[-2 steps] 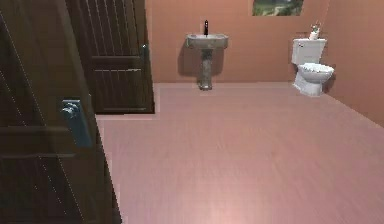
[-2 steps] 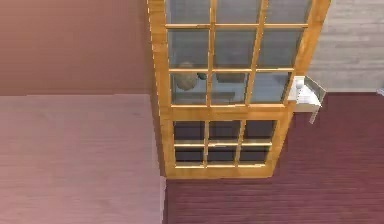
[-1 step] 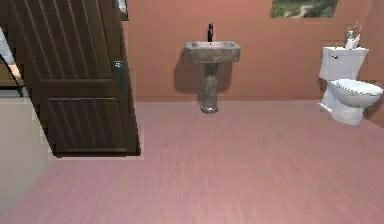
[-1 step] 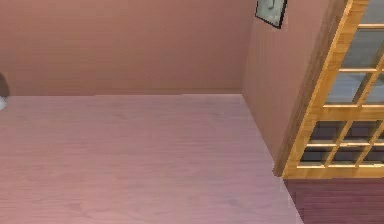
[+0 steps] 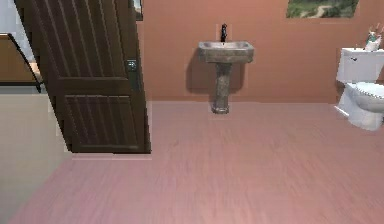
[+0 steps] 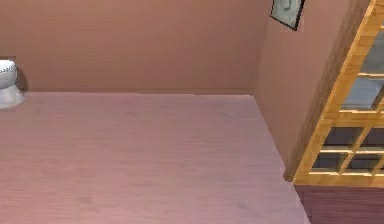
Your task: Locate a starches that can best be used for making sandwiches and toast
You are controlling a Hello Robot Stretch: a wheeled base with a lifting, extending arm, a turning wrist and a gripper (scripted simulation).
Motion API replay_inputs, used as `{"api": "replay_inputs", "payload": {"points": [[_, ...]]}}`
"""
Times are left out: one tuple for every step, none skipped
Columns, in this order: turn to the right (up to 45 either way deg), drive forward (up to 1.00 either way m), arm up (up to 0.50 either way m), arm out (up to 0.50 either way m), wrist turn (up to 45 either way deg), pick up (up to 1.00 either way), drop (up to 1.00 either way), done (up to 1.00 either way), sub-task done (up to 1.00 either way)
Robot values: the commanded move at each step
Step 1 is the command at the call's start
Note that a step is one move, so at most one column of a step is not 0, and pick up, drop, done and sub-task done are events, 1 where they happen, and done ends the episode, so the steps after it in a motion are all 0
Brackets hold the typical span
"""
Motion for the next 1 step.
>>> {"api": "replay_inputs", "payload": {"points": [[0.0,0.40,0.00,0.00,0.0,0.00,0.00,0.00,0.00]]}}
